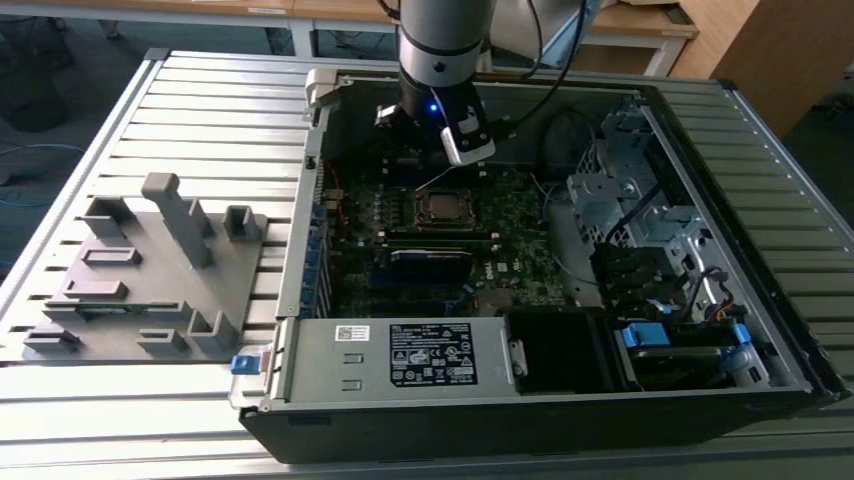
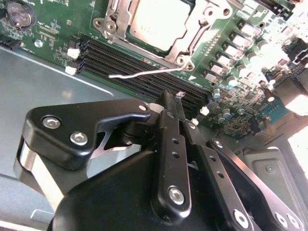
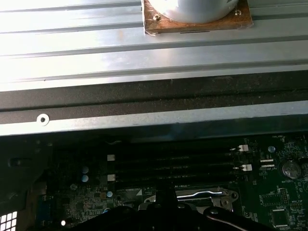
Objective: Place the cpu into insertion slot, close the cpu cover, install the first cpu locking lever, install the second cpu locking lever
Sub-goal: 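Install the first cpu locking lever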
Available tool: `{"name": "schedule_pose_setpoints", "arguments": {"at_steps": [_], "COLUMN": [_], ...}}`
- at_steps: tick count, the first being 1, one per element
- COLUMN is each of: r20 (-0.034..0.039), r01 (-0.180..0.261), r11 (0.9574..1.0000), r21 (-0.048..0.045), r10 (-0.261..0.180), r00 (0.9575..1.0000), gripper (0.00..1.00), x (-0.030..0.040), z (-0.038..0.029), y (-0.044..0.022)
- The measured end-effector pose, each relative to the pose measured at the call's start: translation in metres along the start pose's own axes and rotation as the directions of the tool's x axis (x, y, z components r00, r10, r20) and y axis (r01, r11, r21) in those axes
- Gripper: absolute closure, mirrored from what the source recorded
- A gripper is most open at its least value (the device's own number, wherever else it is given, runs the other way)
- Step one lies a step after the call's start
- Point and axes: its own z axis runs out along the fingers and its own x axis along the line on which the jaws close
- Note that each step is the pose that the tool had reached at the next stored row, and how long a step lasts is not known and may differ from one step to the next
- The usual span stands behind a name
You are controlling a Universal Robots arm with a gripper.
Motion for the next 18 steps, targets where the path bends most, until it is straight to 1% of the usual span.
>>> {"name": "schedule_pose_setpoints", "arguments": {"at_steps": [3, 10, 18], "r20": [0.0001, 0.0001, 0.0003], "r01": [0.0, 0.0, 0.0], "r11": [1.0, 1.0, 1.0], "r21": [-0.0002, -0.0002, -0.0006], "r10": [0.0, 0.0, 0.0], "r00": [1.0, 1.0, 1.0], "gripper": [0.9, 0.9, 0.9], "x": [0.0, -0.0037, -0.0042], "z": [0.0003, 0.0015, 0.0027], "y": [-0.0001, -0.0001, -0.0003]}}
